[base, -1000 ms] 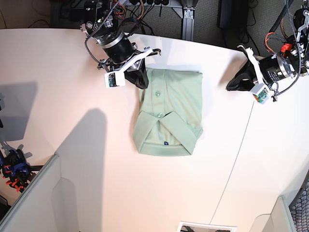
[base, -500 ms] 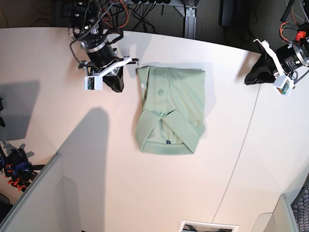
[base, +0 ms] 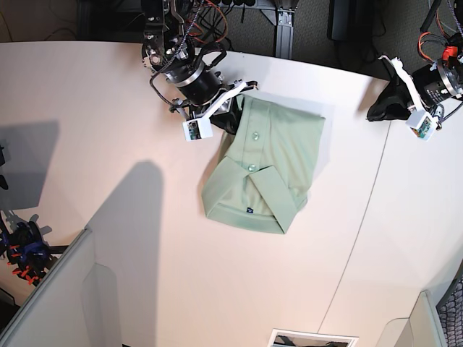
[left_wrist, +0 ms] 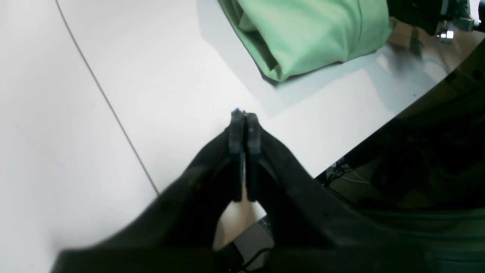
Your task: Fold the T-shirt properly
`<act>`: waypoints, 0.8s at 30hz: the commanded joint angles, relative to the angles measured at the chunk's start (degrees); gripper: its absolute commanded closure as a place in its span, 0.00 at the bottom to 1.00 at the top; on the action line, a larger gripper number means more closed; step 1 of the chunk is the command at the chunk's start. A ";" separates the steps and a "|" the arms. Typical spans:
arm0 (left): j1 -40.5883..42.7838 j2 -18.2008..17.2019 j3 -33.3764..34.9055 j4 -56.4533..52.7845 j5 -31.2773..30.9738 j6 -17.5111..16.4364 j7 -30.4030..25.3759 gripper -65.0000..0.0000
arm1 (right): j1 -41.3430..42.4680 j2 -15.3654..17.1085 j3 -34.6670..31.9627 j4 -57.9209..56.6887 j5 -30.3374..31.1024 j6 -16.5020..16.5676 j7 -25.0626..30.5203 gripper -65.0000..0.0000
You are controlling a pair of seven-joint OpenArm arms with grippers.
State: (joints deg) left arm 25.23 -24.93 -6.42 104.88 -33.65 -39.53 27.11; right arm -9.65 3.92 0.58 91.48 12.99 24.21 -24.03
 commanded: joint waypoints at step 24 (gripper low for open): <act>28.72 -0.59 -17.57 10.86 -7.23 -0.47 1.88 1.00 | -26.53 9.11 10.23 22.75 13.31 0.68 -4.57 1.00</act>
State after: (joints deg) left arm 53.54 -24.95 -23.55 114.89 -40.03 -39.35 29.80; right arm -35.99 12.60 10.63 113.27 25.69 24.34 -29.65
